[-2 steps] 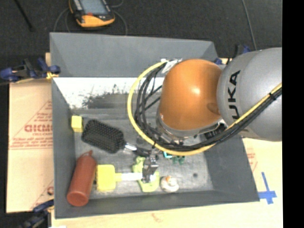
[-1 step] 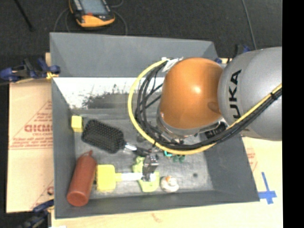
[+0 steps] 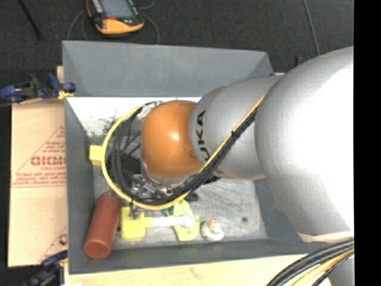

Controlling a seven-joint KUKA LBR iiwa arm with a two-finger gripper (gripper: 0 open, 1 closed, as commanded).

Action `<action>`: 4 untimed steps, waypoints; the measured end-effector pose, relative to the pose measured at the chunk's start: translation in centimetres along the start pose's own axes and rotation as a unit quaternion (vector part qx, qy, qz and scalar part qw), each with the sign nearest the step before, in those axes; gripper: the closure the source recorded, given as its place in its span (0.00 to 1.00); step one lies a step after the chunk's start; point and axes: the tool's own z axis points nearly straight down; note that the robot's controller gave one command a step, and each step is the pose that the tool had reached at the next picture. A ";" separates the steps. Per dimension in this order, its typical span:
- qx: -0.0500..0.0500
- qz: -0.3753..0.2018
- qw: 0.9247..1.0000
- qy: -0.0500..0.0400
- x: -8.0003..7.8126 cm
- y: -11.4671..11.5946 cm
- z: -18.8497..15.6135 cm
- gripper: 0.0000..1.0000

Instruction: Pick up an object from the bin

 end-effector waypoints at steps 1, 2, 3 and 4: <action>0.000 0.000 1.000 0.000 0.0 0.0 0.0 1.00; 0.002 -0.029 1.000 0.003 0.0 -0.2 -2.1 1.00; 0.000 -0.028 1.000 -0.001 0.4 0.0 -5.2 1.00; 0.001 -0.031 1.000 0.000 -0.4 -2.6 -2.6 0.00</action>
Offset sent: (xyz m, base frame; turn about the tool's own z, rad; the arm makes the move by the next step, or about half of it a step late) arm 0.0140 -0.0063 0.1723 -0.4007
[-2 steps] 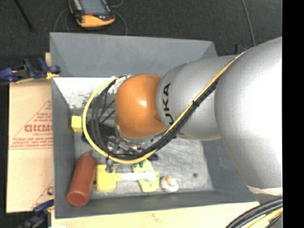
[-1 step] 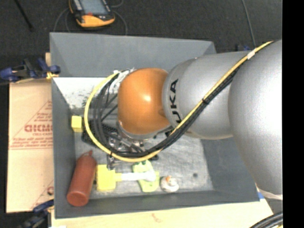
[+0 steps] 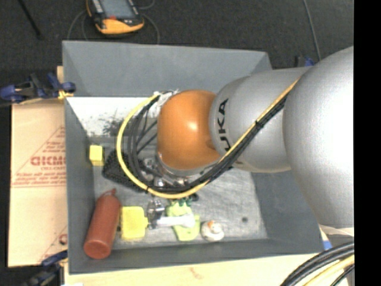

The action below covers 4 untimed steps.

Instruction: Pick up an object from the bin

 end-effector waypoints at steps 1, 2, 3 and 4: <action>0.000 -0.178 0.984 0.000 -0.3 -1.2 1.4 0.00; -0.001 -0.193 0.981 -0.001 1.5 0.9 3.8 0.00; 0.009 -0.299 0.954 -0.002 2.1 4.5 6.2 1.00; 0.009 -0.298 0.955 -0.002 2.1 4.5 6.3 1.00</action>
Offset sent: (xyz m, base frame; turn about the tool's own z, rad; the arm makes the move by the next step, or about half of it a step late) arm -0.0407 0.0351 -0.0606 -0.1945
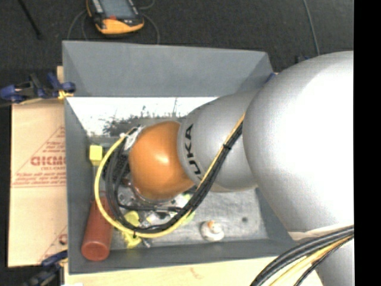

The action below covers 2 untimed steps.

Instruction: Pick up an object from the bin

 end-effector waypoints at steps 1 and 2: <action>0.000 0.001 1.000 0.000 0.0 0.0 0.0 1.00; 0.000 0.001 1.000 0.000 0.0 0.0 0.0 1.00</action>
Offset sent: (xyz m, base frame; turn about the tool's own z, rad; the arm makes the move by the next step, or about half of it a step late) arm 0.0000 0.0000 0.0000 0.0000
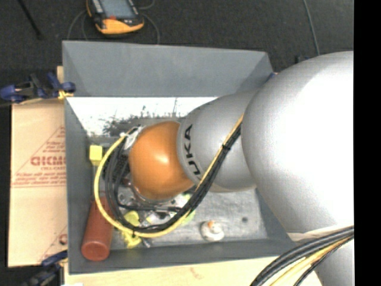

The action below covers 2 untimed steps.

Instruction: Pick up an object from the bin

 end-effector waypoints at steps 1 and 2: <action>0.000 0.001 1.000 0.000 0.0 0.0 0.0 1.00; 0.000 0.001 1.000 0.000 0.0 0.0 0.0 1.00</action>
Offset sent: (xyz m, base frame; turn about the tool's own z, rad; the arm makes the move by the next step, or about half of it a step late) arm 0.0000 0.0000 0.0000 0.0000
